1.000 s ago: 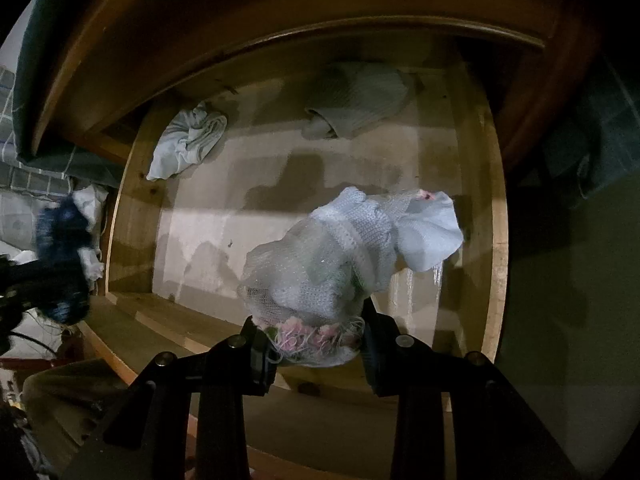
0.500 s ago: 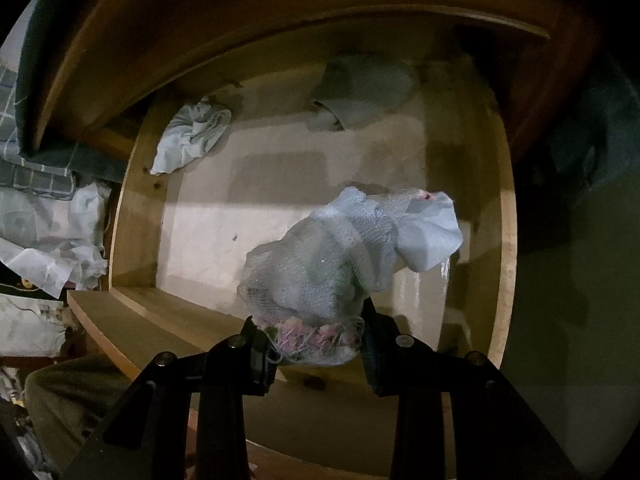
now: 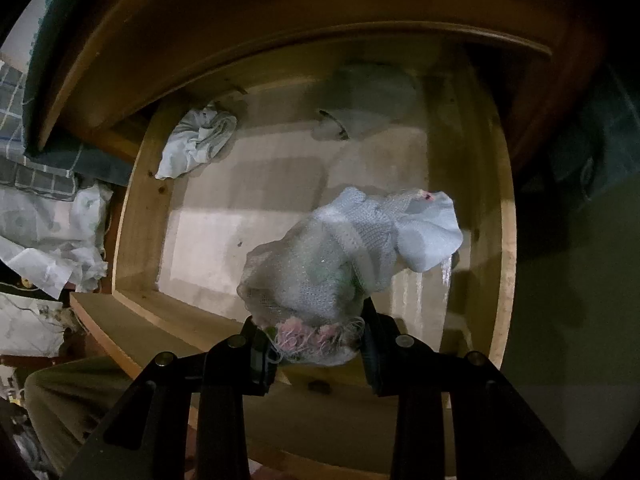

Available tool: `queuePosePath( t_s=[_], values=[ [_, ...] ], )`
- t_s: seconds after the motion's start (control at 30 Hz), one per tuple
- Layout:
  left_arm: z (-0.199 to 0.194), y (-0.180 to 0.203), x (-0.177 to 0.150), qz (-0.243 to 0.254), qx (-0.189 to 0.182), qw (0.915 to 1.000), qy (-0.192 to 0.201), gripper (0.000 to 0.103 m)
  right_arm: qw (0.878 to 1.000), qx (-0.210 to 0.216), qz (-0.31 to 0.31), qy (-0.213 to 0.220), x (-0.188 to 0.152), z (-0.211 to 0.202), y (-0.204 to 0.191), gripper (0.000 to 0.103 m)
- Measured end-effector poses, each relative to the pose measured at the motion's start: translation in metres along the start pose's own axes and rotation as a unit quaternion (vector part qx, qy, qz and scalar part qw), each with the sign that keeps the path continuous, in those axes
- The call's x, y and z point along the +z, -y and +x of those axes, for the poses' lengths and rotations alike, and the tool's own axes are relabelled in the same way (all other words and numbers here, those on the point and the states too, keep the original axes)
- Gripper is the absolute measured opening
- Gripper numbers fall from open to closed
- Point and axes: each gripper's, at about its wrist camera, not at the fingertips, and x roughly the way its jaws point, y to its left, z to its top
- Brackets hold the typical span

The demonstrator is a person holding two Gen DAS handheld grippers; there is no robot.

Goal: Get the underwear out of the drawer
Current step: 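Carry the navy floral underwear with the left tool over the white box, then lower the navy underwear into the white box and open the left tool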

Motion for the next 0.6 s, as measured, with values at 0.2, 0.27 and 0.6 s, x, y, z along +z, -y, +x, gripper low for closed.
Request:
queuePosePath(
  t_s=[0.2,0.27,0.6],
  values=[
    [0.061,0.007,0.012,-0.012,0.003,0.9991,-0.04,0.02,1.0,0.008,0.005,-0.001,0.001,0.0,0.001,0.032],
    [0.078,0.006,0.009,-0.024,0.006,0.9985,-0.05,0.02,1.0,0.013,0.006,-0.003,0.001,0.0,0.001,0.032],
    [0.114,0.002,0.004,-0.045,0.007,0.9959,-0.079,0.024,1.0,0.025,0.003,-0.007,0.001,0.002,-0.002,0.032]
  ],
)
